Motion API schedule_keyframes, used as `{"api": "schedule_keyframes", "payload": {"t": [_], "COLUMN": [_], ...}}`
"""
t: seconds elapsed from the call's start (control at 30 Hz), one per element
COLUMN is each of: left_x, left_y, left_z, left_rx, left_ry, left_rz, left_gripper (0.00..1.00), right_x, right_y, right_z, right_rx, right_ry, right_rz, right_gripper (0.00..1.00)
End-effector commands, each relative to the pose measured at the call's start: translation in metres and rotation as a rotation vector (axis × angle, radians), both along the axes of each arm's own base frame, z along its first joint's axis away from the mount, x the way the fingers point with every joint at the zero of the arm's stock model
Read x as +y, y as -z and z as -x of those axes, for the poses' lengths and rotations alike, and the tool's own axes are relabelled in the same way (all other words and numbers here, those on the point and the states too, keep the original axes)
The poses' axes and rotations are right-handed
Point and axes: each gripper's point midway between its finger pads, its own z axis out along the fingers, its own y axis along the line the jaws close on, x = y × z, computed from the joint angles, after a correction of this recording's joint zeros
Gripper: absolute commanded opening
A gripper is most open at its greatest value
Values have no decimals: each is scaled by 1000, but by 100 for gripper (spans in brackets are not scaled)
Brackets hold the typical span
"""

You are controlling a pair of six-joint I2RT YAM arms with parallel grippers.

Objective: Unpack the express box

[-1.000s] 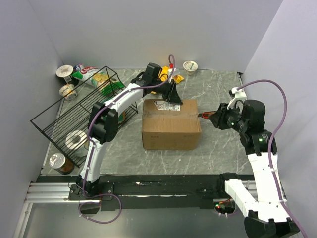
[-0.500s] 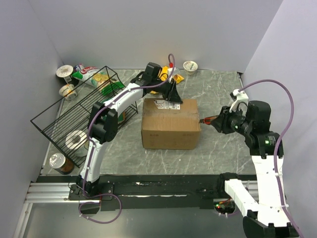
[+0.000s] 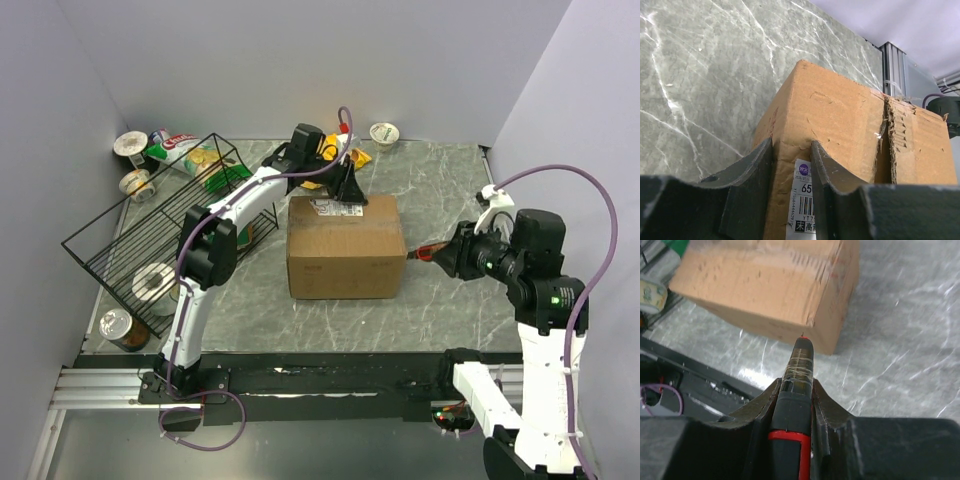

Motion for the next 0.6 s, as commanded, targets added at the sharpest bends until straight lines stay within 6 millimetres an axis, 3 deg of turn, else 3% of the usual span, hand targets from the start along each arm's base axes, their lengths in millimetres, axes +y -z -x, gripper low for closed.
{"api": "schedule_keyframes", "payload": {"t": [0.0,0.13,0.17,0.2,0.4,0.57], "left_x": [24,23,23,24,28,29], "left_y": [60,48,47,46,47,46], "left_z": [-19,-15,-14,-14,-12,-9], "left_rx": [-21,-57,-58,-62,-65,-63], "left_ry": [-120,-109,-109,-109,-119,-118], "left_rz": [-197,-195,-195,-197,-211,-214], "left_gripper": [1,1,1,1,1,1], "right_x": [-12,-28,-29,-31,-27,-21], "right_y": [-38,-50,-62,-52,-34,-32], "right_z": [-32,-68,-80,-89,-139,-150], "right_rx": [-181,-285,-359,-350,-342,-329], "right_ry": [65,116,122,125,151,131], "right_rz": [27,85,89,86,-14,-54], "right_gripper": [0,0,0,0,0,0]}}
